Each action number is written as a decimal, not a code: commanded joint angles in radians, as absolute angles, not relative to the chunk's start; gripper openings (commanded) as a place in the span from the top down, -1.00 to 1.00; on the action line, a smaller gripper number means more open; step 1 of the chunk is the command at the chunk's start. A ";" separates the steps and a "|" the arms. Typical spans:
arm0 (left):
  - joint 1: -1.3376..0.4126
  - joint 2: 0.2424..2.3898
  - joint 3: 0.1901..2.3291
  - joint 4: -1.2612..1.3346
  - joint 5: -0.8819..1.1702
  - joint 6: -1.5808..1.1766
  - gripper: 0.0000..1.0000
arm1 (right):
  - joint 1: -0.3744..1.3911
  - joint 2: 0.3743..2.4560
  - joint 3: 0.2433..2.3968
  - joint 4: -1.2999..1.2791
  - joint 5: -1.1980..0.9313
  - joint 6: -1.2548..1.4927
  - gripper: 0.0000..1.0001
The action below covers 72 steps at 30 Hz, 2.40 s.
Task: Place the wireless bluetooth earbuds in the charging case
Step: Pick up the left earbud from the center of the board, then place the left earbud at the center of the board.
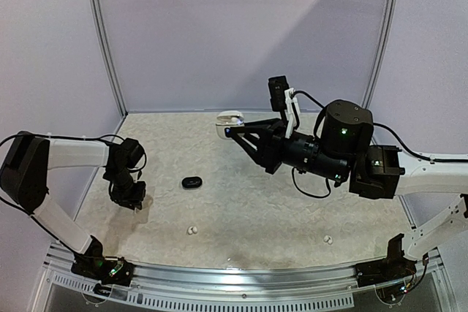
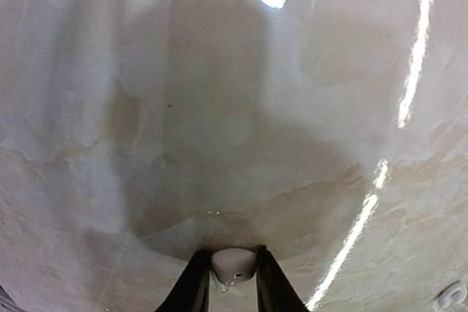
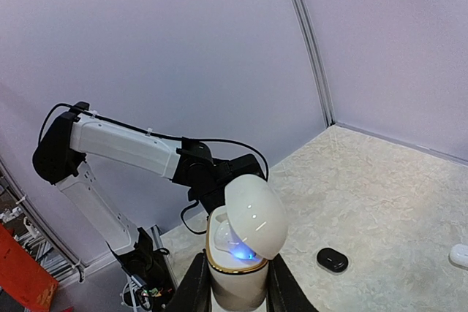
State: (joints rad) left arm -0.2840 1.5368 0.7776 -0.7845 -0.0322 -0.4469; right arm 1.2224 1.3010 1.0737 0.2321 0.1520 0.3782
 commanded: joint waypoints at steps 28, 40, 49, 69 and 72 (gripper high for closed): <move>-0.832 1.816 1.280 -0.775 0.056 -0.478 1.00 | 1.218 1.177 1.030 0.164 0.286 0.412 1.00; -0.976 2.077 1.445 -0.733 0.060 -0.470 0.96 | 1.219 1.059 0.997 0.076 0.360 0.393 1.00; -0.974 2.106 1.435 -0.746 0.070 -0.489 0.49 | 1.218 1.059 0.999 0.051 0.369 0.391 1.00; -0.974 1.916 1.626 -0.882 0.157 -0.408 -0.99 | 1.218 1.067 1.050 0.014 0.383 0.378 1.00; -0.974 1.833 1.647 -0.911 0.200 -0.358 -0.99 | 1.218 1.068 1.072 0.000 0.402 0.366 1.00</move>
State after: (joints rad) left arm -0.9707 1.9648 1.5951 -0.8497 0.1272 -0.4278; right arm 1.2224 1.0687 1.0245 0.0311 0.3637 0.3874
